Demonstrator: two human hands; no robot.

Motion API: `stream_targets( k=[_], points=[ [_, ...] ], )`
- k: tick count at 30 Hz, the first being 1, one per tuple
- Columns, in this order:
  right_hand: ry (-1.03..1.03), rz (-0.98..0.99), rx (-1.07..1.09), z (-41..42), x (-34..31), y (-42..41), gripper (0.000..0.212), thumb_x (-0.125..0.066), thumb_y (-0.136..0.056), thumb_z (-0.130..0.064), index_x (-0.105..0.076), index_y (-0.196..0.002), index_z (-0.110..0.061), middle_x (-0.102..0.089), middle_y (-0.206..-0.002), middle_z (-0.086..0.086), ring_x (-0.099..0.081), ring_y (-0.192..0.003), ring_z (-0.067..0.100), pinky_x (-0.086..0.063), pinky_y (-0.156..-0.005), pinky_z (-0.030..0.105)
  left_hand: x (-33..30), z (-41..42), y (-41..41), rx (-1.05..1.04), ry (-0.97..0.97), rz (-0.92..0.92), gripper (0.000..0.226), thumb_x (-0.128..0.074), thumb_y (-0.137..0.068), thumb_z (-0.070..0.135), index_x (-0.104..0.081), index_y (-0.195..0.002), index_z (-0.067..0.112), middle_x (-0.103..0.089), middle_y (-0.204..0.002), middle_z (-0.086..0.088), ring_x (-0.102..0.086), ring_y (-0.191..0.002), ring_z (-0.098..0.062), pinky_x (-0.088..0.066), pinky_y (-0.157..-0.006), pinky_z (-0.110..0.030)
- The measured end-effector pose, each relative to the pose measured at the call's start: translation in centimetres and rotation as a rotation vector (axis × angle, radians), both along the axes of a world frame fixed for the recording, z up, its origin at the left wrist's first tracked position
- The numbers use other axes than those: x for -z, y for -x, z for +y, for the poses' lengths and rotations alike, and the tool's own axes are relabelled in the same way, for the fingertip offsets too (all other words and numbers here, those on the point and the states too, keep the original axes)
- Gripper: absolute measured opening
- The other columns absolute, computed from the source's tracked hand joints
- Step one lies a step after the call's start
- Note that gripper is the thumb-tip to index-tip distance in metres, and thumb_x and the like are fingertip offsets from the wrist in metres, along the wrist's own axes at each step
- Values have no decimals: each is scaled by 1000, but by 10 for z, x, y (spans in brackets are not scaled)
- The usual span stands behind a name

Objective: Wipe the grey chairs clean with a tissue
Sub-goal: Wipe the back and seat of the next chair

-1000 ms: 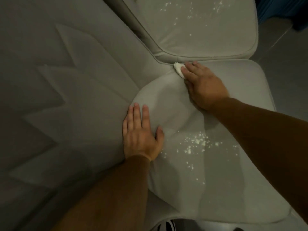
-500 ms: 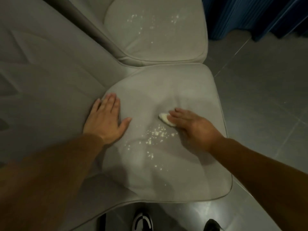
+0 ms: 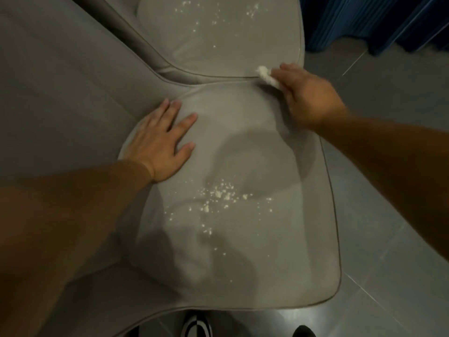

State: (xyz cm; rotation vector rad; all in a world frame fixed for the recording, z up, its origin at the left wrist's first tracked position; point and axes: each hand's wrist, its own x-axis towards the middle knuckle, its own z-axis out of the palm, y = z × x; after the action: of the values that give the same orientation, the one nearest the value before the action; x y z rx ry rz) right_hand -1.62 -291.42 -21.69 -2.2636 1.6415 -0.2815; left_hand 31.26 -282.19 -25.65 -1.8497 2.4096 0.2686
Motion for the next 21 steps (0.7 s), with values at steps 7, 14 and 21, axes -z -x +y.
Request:
stream_targets(
  k=[7,14,21],
  points=[
    [65,-49,-45,62,32,-9,42,-47,-100,-18,-50,-141,-13,-45,-148,13,-37,-140,31,-25,-119,41,5,-1,-3,30,28,20,75,-17,-93,64,-17,-161,33,-3,-170,-7,1,-157,-23,-5,-126,-42],
    [-107,-95,-530,159,12,-8,40,-57,-94,-13,-58,-133,-11,-52,-142,9,-44,-137,29,-35,-114,46,-1,-6,-3,52,-26,-9,76,-10,-91,68,-8,-161,39,1,-171,-3,3,-156,-19,-4,-124,-40],
    [85,-212,-47,77,-9,-3,44,-45,-98,-17,-48,-142,-15,-43,-150,8,-33,-142,24,-14,-118,21,-11,-18,-23,211,45,-155,72,-10,-98,59,-17,-162,28,-14,-169,-9,-20,-152,-30,-20,-119,-44]
  ],
)
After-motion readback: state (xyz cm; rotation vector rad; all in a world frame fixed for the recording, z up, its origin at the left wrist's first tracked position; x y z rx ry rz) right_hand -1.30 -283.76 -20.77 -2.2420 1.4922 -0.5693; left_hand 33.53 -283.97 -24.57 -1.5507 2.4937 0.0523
